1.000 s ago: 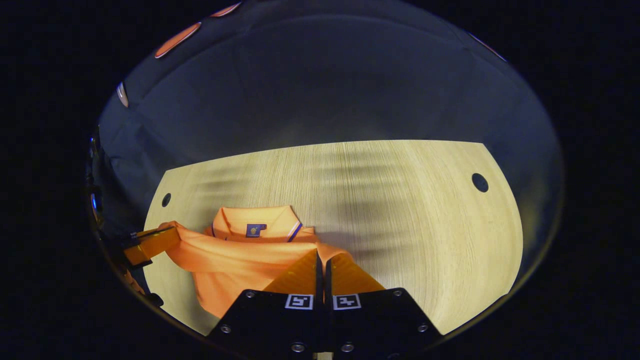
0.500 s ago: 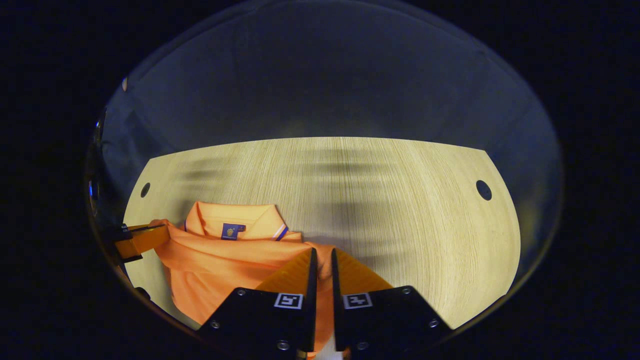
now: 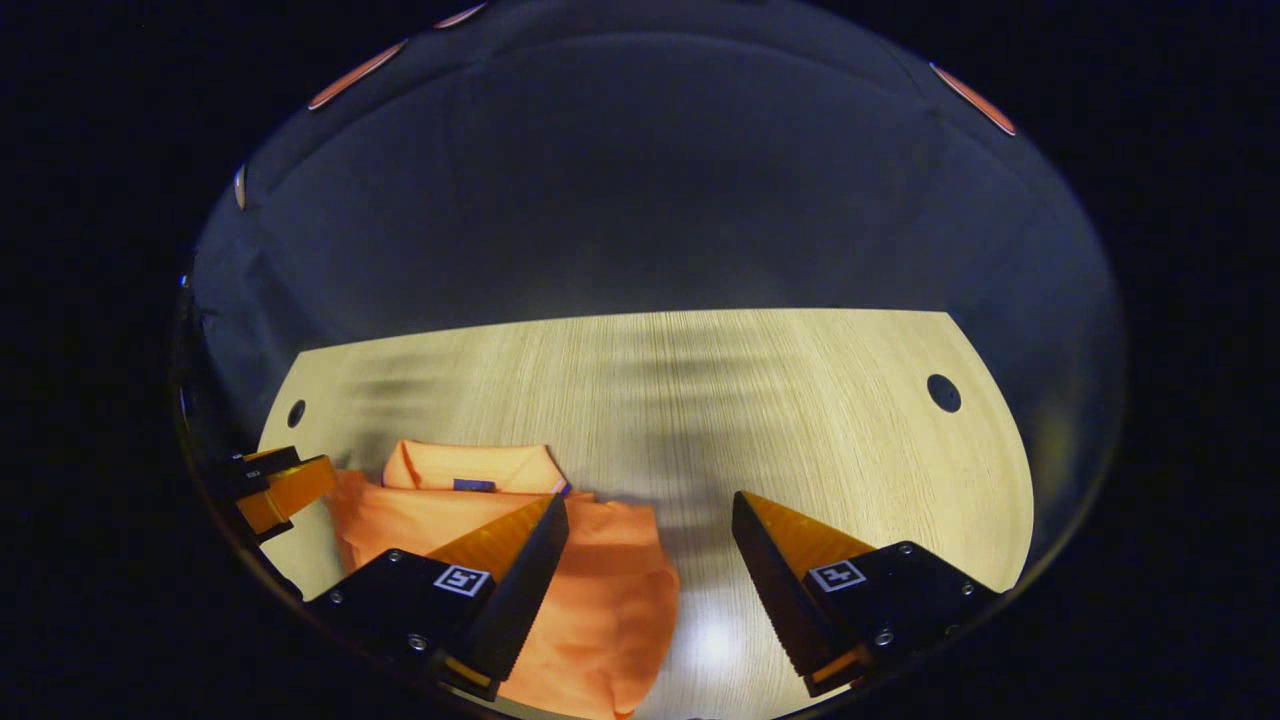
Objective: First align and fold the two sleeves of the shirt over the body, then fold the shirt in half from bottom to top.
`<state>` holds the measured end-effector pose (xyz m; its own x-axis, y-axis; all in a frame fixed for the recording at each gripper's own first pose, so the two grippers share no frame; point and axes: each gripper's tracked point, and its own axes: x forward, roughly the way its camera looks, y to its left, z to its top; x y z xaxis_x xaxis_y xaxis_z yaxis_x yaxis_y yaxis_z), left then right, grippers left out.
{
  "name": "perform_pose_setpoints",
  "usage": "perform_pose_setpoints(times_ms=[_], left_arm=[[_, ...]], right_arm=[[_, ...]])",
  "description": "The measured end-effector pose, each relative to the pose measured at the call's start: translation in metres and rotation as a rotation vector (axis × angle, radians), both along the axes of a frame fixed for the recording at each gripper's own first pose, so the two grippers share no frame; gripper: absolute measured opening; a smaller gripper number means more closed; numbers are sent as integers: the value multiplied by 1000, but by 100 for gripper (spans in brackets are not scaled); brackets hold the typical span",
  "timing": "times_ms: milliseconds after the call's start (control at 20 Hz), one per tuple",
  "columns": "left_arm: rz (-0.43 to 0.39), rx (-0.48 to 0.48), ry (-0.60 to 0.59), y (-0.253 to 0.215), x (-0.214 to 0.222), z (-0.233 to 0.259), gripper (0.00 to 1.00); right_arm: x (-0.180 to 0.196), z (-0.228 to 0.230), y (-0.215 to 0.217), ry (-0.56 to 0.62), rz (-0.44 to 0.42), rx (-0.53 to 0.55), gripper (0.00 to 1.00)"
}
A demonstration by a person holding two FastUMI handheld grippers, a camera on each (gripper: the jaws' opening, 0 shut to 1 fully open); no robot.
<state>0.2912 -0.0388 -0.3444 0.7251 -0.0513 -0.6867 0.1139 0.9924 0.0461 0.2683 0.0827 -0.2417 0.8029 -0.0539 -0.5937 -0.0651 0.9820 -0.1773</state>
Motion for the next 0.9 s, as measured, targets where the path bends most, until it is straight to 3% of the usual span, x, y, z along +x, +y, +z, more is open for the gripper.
perform_pose_setpoints(times_ms=[450, 900], left_arm=[[-50, 9, -299, -33, -30, 98, 99], [-66, -63, -548, -27, -122, 226, 99]], right_arm=[[-52, 112, 21, -263, 68, -14, 100], [-154, 216, 58, -528, 165, -11, 99]])
